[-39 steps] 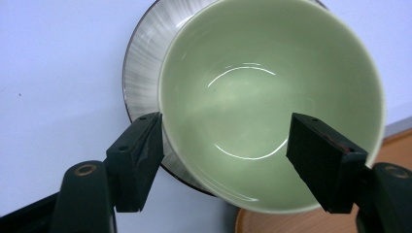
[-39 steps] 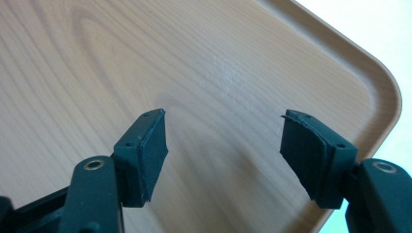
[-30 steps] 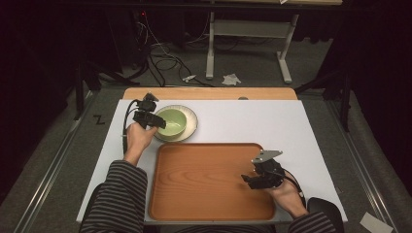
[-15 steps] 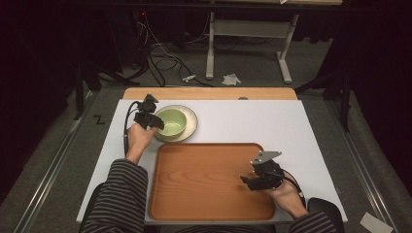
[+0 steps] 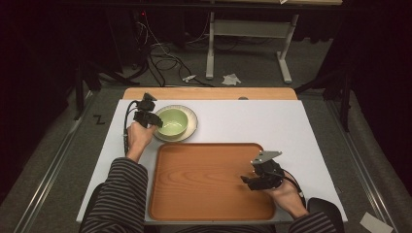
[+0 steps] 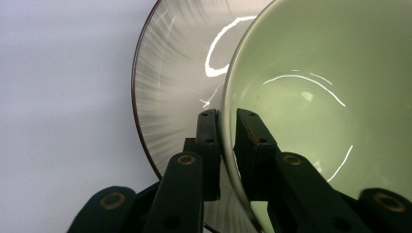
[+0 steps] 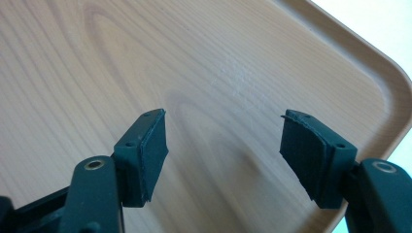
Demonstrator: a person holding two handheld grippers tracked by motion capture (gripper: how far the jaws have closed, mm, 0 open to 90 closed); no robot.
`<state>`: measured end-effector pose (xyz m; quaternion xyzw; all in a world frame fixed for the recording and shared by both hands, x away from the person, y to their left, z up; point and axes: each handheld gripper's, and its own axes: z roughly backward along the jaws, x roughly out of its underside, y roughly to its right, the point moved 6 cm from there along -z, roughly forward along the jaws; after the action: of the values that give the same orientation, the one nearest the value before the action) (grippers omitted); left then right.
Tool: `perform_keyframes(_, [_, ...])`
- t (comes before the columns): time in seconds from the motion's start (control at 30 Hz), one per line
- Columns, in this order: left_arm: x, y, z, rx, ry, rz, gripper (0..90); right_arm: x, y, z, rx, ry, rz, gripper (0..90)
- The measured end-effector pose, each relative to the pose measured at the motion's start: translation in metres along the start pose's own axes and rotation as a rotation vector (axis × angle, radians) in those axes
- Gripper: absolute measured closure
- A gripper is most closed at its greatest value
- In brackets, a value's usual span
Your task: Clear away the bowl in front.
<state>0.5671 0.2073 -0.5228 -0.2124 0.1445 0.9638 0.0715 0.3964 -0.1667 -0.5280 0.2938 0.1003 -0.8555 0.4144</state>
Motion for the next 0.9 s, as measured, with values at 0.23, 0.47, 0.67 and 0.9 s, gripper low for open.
perform_keyframes(0.23, [-0.0024,-0.0022,-0.0022,0.049,0.024,0.038,82.8,0.0003,0.0008,-0.0003,0.001,-0.002,0.0,35.0])
perform_keyframes(0.47, [-0.0037,-0.0015,-0.0021,0.073,0.025,0.049,83.8,0.0009,0.0004,-0.0012,-0.002,-0.011,-0.001,35.0])
perform_keyframes(0.67, [-0.0055,-0.0024,-0.0013,0.093,0.048,0.066,83.4,0.0004,0.0005,-0.0014,-0.002,-0.007,-0.01,35.0])
perform_keyframes(0.9, [-0.0073,-0.0013,0.0055,0.094,0.063,0.059,83.1,0.0007,0.0004,-0.0009,-0.002,-0.005,-0.008,35.0])
